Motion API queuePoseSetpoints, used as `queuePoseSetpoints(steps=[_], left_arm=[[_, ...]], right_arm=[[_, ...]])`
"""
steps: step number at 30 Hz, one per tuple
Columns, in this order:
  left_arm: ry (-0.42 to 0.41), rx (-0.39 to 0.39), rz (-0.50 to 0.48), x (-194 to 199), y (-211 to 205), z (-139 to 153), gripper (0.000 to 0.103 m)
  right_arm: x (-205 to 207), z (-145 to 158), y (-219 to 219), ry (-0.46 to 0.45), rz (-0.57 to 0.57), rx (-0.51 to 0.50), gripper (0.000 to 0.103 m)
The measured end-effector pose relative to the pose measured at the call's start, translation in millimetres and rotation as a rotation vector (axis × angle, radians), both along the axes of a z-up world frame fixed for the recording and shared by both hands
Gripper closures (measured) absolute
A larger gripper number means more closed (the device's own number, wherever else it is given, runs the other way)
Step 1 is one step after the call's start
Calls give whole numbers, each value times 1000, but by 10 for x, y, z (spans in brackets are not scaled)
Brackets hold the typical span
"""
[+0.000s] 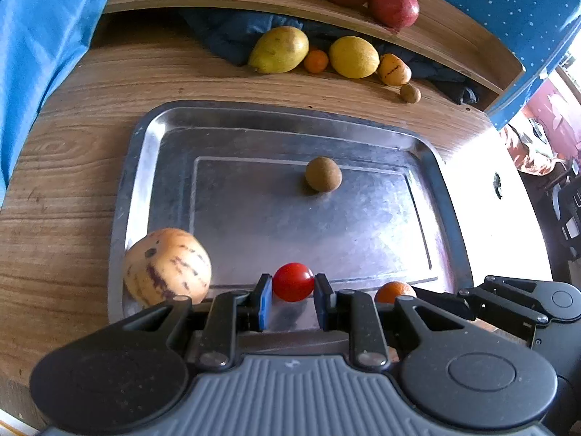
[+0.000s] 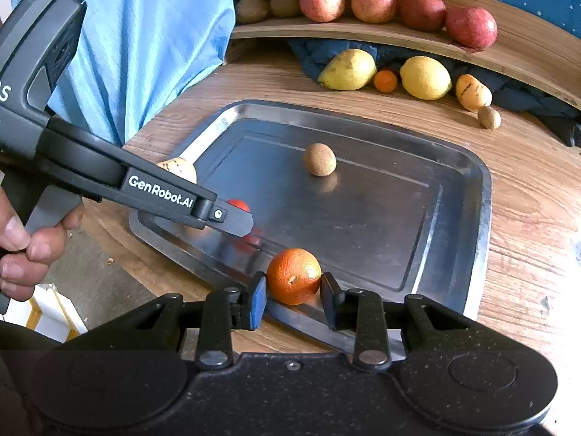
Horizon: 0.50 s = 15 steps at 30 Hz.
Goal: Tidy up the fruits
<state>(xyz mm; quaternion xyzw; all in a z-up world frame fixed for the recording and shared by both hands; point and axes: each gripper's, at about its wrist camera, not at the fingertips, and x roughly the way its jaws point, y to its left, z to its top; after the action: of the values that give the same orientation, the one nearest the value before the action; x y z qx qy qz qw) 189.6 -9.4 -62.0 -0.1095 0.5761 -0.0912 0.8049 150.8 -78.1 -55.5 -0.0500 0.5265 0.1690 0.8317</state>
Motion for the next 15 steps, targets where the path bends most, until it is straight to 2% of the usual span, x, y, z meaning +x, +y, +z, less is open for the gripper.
queuePoseSetpoints(steps=[15], left_arm=[[22, 3, 21, -96, 85, -7, 77]], right_arm=[[18, -26, 68, -2, 32, -6, 68]])
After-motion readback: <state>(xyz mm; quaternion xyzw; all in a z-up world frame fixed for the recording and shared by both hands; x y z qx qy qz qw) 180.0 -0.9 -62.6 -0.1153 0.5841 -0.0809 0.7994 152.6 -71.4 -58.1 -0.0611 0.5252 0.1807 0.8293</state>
